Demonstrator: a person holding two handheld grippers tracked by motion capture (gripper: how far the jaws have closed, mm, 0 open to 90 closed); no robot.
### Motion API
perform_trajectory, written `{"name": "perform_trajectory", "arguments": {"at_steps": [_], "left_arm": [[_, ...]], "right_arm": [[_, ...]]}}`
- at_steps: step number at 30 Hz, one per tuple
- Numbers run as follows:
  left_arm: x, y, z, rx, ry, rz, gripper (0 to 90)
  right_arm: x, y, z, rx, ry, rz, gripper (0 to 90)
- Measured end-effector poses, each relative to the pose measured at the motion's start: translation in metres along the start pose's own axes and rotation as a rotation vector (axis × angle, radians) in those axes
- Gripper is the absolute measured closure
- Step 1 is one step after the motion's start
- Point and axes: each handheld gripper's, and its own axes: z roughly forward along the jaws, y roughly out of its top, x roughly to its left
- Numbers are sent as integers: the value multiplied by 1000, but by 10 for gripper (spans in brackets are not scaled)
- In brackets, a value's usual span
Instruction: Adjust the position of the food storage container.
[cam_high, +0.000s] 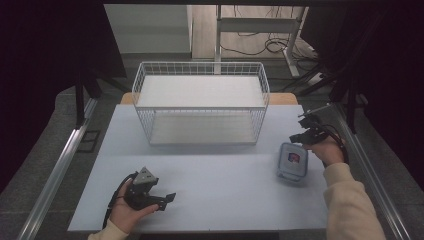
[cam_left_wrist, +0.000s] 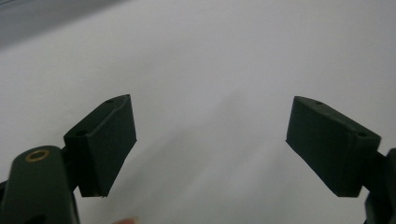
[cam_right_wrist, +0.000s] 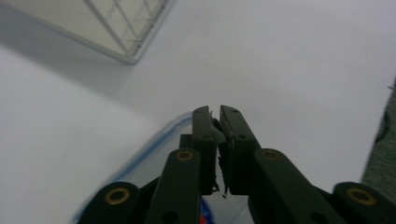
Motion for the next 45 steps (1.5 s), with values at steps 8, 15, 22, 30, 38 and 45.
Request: {"name": "perform_trajectory", "arguments": {"at_steps": [8, 15, 22, 30, 38, 45], "left_arm": [[1, 0, -1, 1, 4, 1, 158], [2, -2, -4, -2, 7, -15, 158], [-1, -2, -2, 3, 1, -6, 159], [-3, -2, 0, 15, 5, -6, 159], [-5, -2, 1, 19, -2, -3, 160], [-5, -2, 0, 21, -7, 1, 160]], "right_arm": [[-16, -3, 7, 61, -53, -42, 893], [-21, -1, 13, 63, -70, -61, 893], [-20, -1, 24, 103, -63, -100, 894], [-5, -2, 36, 186, -38, -209, 894], [14, -10, 31, 202, 2, -271, 894], [32, -20, 26, 211, 32, -320, 894]]}}
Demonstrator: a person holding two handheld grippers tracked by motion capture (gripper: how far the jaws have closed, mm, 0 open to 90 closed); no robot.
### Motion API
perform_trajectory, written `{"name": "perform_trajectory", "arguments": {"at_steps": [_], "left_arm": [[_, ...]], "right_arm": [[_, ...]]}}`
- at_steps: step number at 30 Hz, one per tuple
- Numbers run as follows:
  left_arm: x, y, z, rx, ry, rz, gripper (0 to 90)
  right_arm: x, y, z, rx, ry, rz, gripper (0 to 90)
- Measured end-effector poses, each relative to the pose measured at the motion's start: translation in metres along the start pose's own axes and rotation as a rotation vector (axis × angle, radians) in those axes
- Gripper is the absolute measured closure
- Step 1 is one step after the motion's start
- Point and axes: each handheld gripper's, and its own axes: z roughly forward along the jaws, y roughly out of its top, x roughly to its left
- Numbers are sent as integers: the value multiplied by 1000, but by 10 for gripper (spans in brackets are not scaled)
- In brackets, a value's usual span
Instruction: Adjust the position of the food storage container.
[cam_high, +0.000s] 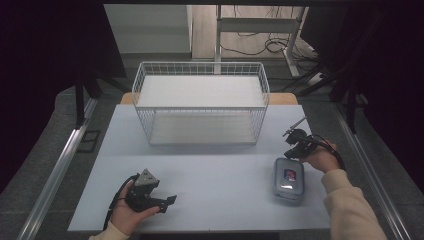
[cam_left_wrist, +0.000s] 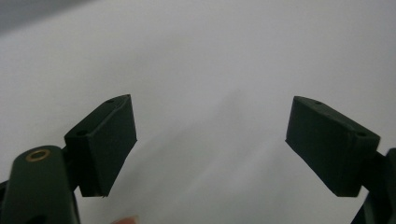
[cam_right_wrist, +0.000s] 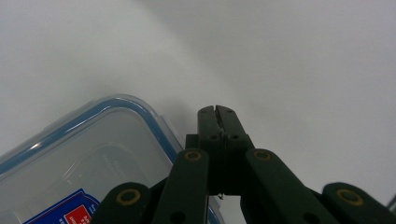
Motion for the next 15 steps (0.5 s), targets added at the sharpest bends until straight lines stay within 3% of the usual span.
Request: {"name": "perform_trajectory", "arguments": {"at_steps": [5, 10, 11, 15], "left_arm": [[1, 0, 0, 5, -4, 2, 160], [1, 0, 1, 6, -6, 2, 161], [0, 0, 0, 4, -6, 4, 161], [0, 0, -1, 0, -7, 5, 161]], "right_arm": [[13, -5, 3, -4, 23, -15, 894], [18, -9, -2, -29, 4, -13, 894], [17, -13, -11, -57, -9, 14, 894], [14, -26, -27, -80, -45, 69, 893]]}}
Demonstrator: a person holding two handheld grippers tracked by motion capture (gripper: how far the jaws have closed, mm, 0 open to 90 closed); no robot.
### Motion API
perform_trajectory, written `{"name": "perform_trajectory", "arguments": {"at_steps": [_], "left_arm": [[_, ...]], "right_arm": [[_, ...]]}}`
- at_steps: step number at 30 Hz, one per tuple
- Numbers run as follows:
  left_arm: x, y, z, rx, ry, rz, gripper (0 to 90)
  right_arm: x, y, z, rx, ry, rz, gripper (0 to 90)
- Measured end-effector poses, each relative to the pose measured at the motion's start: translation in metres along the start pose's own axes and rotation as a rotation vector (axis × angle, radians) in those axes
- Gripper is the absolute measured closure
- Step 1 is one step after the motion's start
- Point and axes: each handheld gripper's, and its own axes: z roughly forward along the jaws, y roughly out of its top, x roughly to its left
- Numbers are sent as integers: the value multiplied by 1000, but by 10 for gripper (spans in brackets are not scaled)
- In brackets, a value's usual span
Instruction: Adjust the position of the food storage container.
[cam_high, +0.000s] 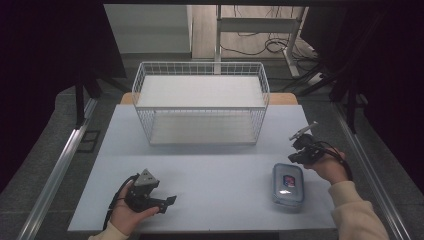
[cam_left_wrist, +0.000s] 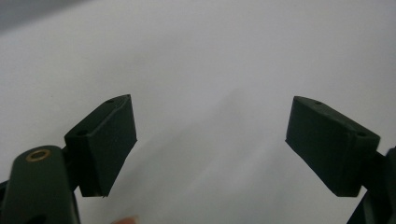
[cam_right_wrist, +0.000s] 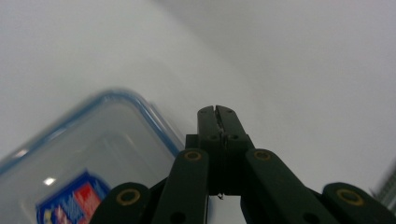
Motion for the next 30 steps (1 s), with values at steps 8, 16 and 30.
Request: {"name": "perform_trajectory", "arguments": {"at_steps": [8, 16, 30], "left_arm": [[-3, 1, -1, -2, -13, 17, 161], [-4, 1, -1, -3, -9, 20, 161], [4, 0, -2, -2, 7, 0, 163]], "right_arm": [[-2, -45, -24, 8, -59, 152, 893], [4, -59, -7, 54, -18, 175, 893], [24, -11, 12, 84, 12, 85, 894]]}}
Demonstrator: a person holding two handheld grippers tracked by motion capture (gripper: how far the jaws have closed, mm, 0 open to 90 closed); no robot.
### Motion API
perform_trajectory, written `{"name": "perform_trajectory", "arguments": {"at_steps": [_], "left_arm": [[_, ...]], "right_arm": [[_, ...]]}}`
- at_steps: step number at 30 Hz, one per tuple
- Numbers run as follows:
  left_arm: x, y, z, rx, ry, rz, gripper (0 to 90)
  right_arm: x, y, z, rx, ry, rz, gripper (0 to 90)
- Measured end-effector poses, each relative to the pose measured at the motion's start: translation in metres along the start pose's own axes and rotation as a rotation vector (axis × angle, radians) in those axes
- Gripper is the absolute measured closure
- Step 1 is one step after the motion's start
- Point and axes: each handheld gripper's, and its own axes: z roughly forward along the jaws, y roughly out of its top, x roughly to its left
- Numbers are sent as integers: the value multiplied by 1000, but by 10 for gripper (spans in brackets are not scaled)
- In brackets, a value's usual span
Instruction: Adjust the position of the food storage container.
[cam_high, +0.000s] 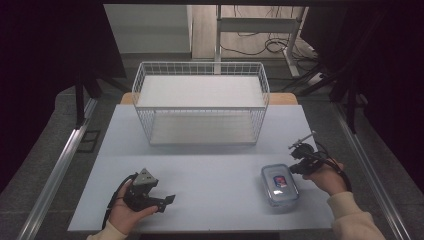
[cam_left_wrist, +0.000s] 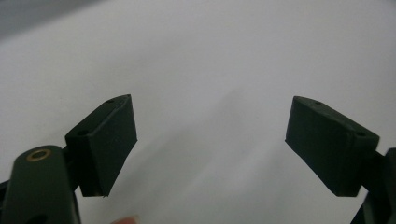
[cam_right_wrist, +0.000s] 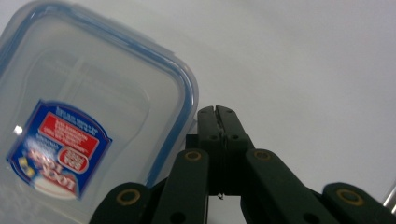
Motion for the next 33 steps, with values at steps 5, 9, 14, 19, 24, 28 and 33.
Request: {"name": "perform_trajectory", "arguments": {"at_steps": [5, 9, 14, 19, 24, 28, 33], "left_arm": [[2, -2, -2, -5, -11, -15, 163], [5, -3, -4, -8, -2, -22, 163], [7, -3, -3, -8, 8, -25, 163], [8, -3, -4, -13, 17, -28, 163], [6, -2, -5, -14, 23, -20, 163], [7, -2, -6, -13, 29, -18, 163], [10, -1, -7, -16, 31, -24, 163]], "right_arm": [[23, 26, 6, 17, 20, -87, 894], [39, 42, 9, 23, 33, -157, 894], [61, 54, 12, 32, 45, -232, 894], [77, 61, 13, 24, 53, -283, 893], [71, 53, 6, -3, 54, -251, 893], [59, 29, -14, -46, 32, -203, 893], [45, -17, -41, -64, 3, -116, 893]]}}
